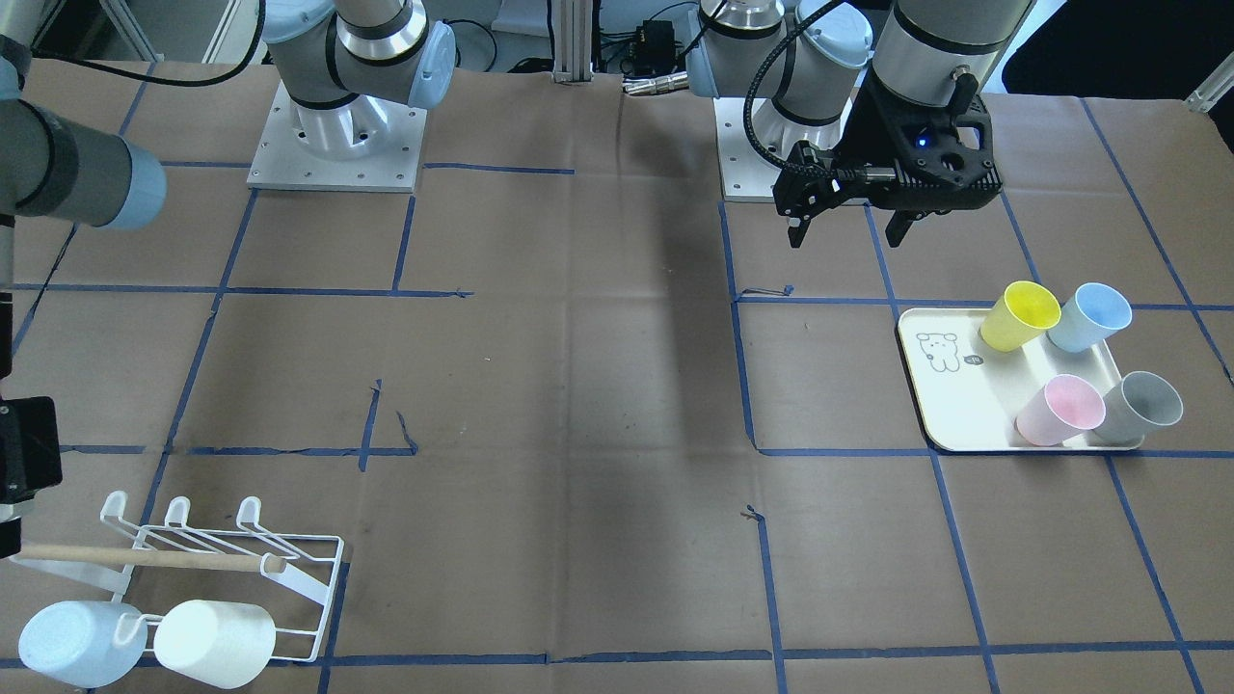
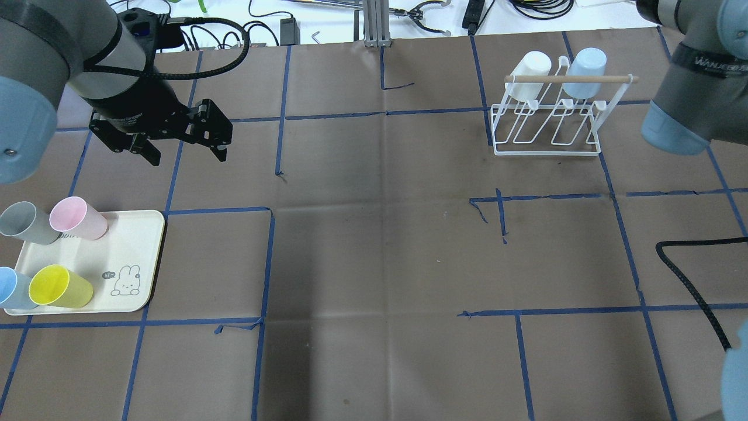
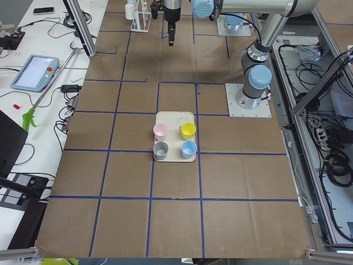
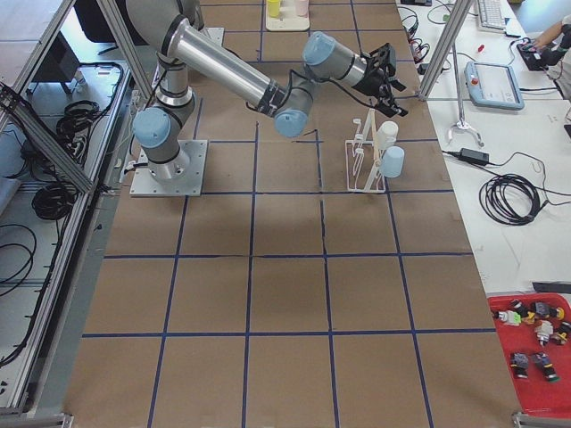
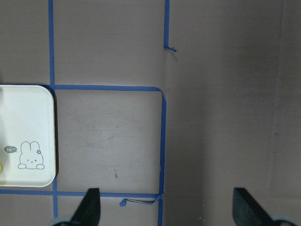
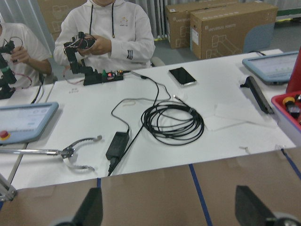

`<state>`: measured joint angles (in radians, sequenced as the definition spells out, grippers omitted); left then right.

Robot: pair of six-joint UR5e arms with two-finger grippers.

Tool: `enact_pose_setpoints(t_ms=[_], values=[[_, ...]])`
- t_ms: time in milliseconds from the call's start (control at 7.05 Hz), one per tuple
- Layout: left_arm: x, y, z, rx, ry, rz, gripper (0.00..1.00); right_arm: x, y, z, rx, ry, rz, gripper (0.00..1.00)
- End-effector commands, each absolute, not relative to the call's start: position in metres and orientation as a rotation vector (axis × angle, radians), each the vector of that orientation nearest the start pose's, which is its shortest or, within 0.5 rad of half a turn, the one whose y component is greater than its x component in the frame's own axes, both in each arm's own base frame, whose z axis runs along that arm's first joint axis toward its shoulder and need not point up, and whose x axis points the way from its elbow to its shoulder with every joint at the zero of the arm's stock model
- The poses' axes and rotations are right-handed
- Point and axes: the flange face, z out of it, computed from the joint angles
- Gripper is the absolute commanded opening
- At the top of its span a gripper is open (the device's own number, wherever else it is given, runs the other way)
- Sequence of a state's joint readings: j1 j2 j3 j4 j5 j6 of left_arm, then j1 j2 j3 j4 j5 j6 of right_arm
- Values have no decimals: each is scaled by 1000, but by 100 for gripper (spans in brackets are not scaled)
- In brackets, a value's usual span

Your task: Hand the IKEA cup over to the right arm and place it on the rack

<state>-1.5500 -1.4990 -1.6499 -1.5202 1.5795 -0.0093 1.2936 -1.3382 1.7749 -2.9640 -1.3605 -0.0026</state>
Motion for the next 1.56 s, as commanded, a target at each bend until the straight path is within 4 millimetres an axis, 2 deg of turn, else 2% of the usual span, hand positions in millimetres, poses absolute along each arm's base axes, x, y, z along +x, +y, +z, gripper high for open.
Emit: enact_pose_setpoints(t_ms=[0, 142, 425, 567, 851, 1134, 1418], values=[[-122, -469, 488, -53, 3133, -67, 100, 7, -589, 457, 263, 2872, -1076, 100], [-123, -470, 487, -53, 3133, -62, 100, 30, -583, 459, 238, 2947, -948, 100], [-122, -476, 481, -60, 3133, -46, 100, 94, -557, 477, 115, 3037, -698, 100], [-122, -476, 480, -60, 3133, -41, 100, 111, -539, 483, 89, 3062, -534, 100], [-122, -476, 480, -60, 3133, -41, 100, 129, -513, 491, 42, 3075, -414, 100], [-122, -475, 481, -60, 3133, -46, 100, 132, -503, 484, 39, 3097, -279, 100], [-122, -475, 481, -60, 3133, -46, 100, 132, -487, 504, 37, 3102, -222, 100]])
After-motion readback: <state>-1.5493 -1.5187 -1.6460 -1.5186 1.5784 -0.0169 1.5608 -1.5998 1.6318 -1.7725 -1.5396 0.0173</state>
